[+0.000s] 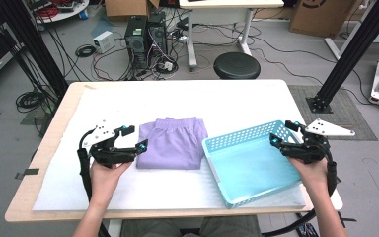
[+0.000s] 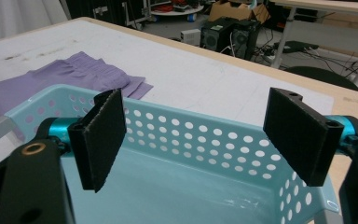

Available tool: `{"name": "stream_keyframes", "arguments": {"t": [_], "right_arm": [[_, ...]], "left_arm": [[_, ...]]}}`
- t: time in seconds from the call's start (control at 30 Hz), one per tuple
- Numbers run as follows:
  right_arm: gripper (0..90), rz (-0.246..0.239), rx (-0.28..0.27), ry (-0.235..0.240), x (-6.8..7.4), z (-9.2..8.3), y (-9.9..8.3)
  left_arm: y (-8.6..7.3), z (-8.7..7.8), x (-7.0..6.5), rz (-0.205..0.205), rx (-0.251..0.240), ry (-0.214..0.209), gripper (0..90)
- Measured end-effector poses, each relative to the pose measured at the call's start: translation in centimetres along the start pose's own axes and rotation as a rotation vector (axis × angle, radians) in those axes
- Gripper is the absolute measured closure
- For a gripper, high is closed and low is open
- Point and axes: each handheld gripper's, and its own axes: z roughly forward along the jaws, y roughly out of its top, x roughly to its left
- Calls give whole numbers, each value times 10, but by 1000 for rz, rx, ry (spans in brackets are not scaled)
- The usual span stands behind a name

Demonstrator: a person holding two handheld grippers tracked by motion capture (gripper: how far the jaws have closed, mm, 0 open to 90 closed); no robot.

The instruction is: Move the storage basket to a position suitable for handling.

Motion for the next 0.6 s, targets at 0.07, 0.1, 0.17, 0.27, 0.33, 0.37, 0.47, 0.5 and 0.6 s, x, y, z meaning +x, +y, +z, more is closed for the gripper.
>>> {"name": "stream_keyframes", "arguments": {"t": [0.07,0.1,0.17,0.27,0.33,0.37,0.47,0.5,0.6], "right_arm": [[213,-6,-6,0,-1,0,0],[214,1,-5,0,-1,-1,0],[214,-3,-11,2,-2,-1,0],[214,-1,-11,5,-4,-3,0],[214,-5,-7,6,-5,-3,-1],[214,-14,-4,4,-6,-3,-1],[214,-23,0,1,-7,-7,-4],[214,-23,0,1,-7,-7,-4],[214,-47,-13,-12,-9,-17,-10]], "left_arm": [[0,3,-3,7,1,-9,273],[0,4,-5,6,3,-19,273],[1,7,-9,5,-2,-35,273],[1,12,-20,11,-2,-59,273],[1,16,-30,18,3,-76,273],[1,19,-35,30,11,-85,273],[0,26,-52,59,25,-95,275],[0,26,-52,59,25,-95,275],[-3,33,-72,89,23,-111,276]]}}
